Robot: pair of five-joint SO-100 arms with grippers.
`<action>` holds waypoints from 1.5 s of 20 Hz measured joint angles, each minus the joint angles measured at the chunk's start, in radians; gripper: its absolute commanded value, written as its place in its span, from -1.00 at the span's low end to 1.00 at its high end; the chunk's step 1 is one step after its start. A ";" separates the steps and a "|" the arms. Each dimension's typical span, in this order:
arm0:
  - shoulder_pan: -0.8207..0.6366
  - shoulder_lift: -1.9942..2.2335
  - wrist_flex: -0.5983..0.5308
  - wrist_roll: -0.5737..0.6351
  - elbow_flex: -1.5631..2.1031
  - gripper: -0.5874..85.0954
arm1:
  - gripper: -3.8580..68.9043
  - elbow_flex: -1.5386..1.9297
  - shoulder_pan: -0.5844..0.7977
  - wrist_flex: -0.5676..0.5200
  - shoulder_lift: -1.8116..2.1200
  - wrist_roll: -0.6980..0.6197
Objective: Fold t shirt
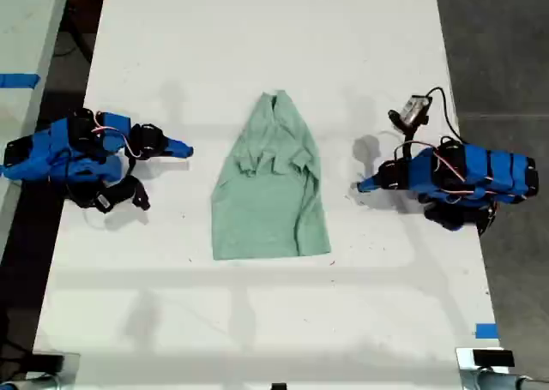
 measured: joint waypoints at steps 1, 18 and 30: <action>0.000 0.000 0.005 0.000 0.000 -0.99 | -0.84 0.000 0.000 0.000 0.000 0.000; 0.385 -1.520 0.025 -0.402 -0.989 -0.50 | -0.83 0.000 0.005 0.000 0.000 0.000; 0.617 -2.068 0.003 -0.598 -1.279 -0.51 | -0.82 0.000 0.005 0.000 0.000 -0.006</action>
